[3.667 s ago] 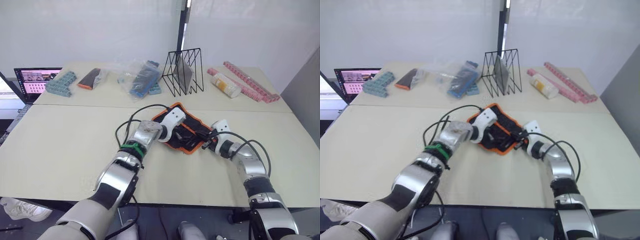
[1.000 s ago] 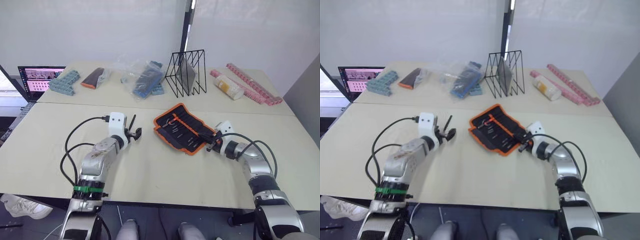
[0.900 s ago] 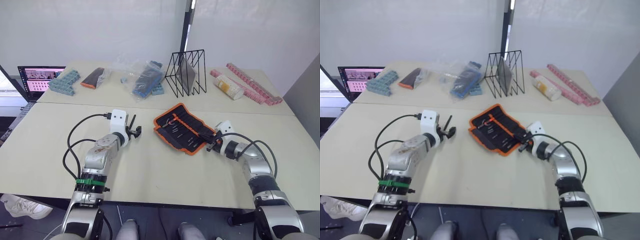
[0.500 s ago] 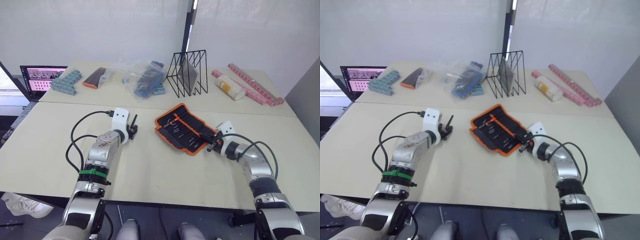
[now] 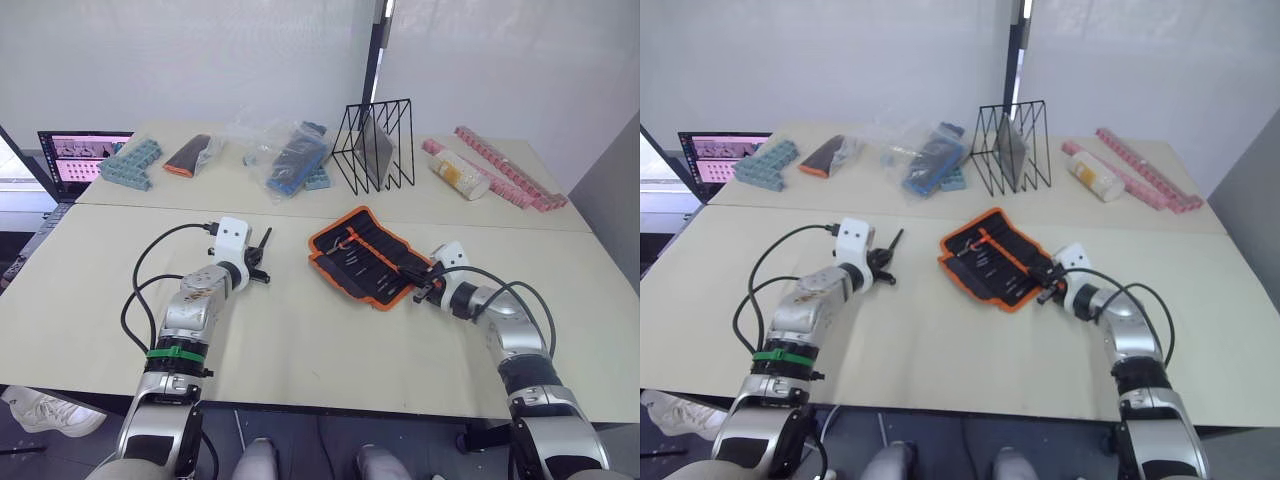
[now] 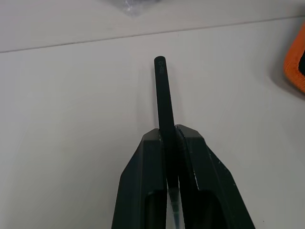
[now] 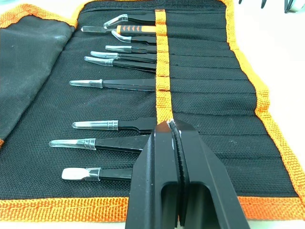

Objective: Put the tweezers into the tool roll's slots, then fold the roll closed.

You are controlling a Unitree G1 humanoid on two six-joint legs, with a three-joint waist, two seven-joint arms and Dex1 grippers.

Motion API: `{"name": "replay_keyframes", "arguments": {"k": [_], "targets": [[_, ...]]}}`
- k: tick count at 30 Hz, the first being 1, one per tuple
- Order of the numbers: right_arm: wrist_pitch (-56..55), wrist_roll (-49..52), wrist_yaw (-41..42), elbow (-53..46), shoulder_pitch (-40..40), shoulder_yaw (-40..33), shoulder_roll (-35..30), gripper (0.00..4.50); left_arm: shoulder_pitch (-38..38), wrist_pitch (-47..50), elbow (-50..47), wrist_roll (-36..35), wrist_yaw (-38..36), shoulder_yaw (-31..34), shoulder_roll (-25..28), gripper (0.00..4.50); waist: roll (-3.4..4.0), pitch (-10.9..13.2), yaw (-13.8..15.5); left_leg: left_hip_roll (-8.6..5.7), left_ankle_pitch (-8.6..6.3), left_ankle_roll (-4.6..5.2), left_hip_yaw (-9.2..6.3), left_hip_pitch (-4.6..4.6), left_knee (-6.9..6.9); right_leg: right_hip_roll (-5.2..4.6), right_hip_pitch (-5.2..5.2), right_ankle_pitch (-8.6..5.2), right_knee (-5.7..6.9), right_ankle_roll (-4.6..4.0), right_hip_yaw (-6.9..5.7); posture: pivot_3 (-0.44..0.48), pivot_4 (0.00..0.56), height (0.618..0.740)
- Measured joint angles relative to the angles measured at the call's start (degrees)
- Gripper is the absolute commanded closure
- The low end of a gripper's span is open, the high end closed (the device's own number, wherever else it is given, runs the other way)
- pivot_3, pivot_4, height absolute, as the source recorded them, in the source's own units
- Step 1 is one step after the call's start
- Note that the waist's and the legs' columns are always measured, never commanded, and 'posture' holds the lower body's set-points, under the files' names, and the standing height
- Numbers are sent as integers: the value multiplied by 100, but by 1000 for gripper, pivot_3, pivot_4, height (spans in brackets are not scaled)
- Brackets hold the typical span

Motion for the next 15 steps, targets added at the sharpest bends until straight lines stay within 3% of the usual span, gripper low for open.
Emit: {"name": "replay_keyframes", "arguments": {"k": [6,11,15], "targets": [[0,0,-16,8,-7,-4,-2,4500,-422,715,-737,-219,-423,-287,-47,4465,0,0,15,-1,0,0,0,-3,2,0,0,0,-1,0,0,0,150,735],[0,3,-46,-21,14,-18,-1,4500,-1115,1044,-699,255,-216,-1111,-459,4465,-1,1,14,-4,0,0,-1,-5,3,0,1,0,-2,1,2,0,150,735],[2,9,-111,-125,78,-26,6,4500,-1386,1624,-688,-263,-1064,-1396,-844,4465,5,4,5,-4,0,0,-1,-3,0,0,0,0,0,1,1,0,150,735]]}}
